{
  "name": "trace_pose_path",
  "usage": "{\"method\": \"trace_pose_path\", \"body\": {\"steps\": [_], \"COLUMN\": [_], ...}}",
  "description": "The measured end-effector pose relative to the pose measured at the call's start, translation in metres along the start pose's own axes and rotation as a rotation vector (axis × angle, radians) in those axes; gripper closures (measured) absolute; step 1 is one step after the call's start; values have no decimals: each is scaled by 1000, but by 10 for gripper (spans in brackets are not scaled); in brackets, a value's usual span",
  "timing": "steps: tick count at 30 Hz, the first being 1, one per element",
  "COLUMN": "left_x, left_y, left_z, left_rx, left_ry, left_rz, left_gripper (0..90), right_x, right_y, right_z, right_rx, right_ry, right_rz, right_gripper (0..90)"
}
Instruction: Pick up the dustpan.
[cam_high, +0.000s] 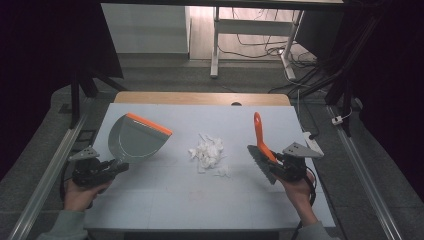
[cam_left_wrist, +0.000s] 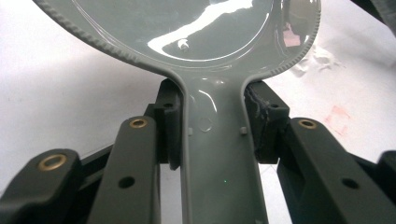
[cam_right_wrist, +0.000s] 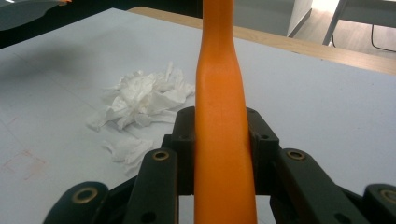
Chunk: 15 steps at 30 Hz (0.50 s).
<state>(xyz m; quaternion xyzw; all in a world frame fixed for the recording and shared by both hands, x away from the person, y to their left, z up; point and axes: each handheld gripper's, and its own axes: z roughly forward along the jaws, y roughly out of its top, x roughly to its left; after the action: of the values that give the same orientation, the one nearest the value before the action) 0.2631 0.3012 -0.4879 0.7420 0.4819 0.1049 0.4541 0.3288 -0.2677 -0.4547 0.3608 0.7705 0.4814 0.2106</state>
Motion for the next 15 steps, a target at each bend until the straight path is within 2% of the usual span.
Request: {"method": "trace_pose_path", "body": {"steps": [4, 7, 12, 15], "left_x": [-2, -5, -9, -12], "left_y": [2, 4, 6, 7], "left_z": [-7, -9, -7, -6], "left_rx": [-5, -4, 14, 26], "left_ry": [-31, -50, -51, -67], "left_rz": [43, 60, 73, 83], "left_gripper": [611, 612, 611, 612], "right_x": [-1, 0, 0, 0], "right_y": [3, 5, 10, 12], "right_z": [1, 1, 3, 5], "right_rx": [-8, -17, -26, -31], "right_ry": [-1, -1, 6, 9], "right_rz": [6, 9, 10, 12], "right_gripper": [694, 694, 694, 695]}}
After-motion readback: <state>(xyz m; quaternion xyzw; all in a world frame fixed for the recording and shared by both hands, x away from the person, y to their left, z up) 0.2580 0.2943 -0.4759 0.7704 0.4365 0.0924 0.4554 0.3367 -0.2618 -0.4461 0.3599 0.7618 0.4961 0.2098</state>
